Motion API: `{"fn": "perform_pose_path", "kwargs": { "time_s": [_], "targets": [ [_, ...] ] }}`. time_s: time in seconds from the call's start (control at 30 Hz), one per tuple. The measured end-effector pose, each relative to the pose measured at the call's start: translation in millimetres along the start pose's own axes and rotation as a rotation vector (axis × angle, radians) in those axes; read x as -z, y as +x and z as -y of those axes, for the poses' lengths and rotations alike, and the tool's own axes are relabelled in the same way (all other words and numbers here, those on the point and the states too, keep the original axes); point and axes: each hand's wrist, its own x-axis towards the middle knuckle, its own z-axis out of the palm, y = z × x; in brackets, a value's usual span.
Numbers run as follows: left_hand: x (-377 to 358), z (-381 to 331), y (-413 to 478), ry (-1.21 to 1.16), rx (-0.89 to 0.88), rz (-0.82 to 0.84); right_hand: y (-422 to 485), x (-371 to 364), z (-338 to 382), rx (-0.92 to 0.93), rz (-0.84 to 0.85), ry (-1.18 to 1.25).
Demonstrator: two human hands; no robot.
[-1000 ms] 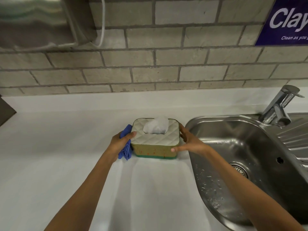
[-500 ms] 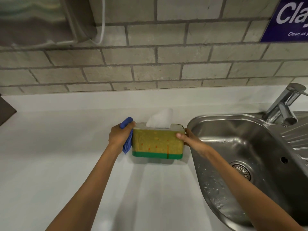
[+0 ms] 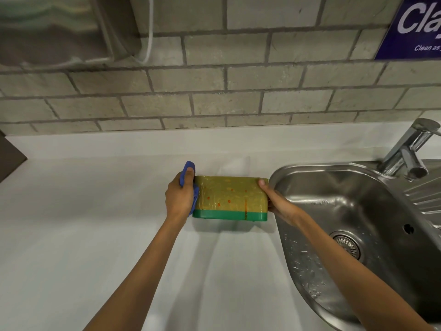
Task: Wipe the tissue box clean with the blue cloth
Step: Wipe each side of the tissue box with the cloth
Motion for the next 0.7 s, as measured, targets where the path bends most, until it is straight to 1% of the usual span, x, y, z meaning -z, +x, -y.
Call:
{"fn": "perform_pose_path", "kwargs": {
  "time_s": [0.13, 0.2, 0.27, 0.37, 0.4, 0.47, 0.57, 0.7],
  "targets": [
    [2, -2, -3, -0.005, -0.025, -0.003, 1, -1, 1, -0.026, 0.004, 0.007],
    [5, -3, -10, 0.003, -0.087, -0.025, 2, -2, 1, -0.026, 0.000, 0.011],
    [6, 0, -22, 0.089, -0.242, -0.080, 4, -3, 1, -0.024, -0.015, 0.019],
    [3, 4, -44, 0.309, -0.520, -0.135, 7, -4, 2, -0.026, -0.016, 0.070],
    [-1, 6, -50, 0.387, -0.592, -0.151, 7, -4, 3, -0.031, -0.009, 0.098],
    [-10, 12, -60, 0.545, -0.668, -0.174, 7, -6, 4, -0.044, -0.004, 0.146],
    [-18, 25, -67, 0.707, -0.665, -0.140, 7, -7, 3, -0.040, -0.019, 0.145],
    [-24, 18, -58, 0.636, -0.542, -0.172, 9, -10, 3, -0.035, -0.081, 0.126]
  ]
}}
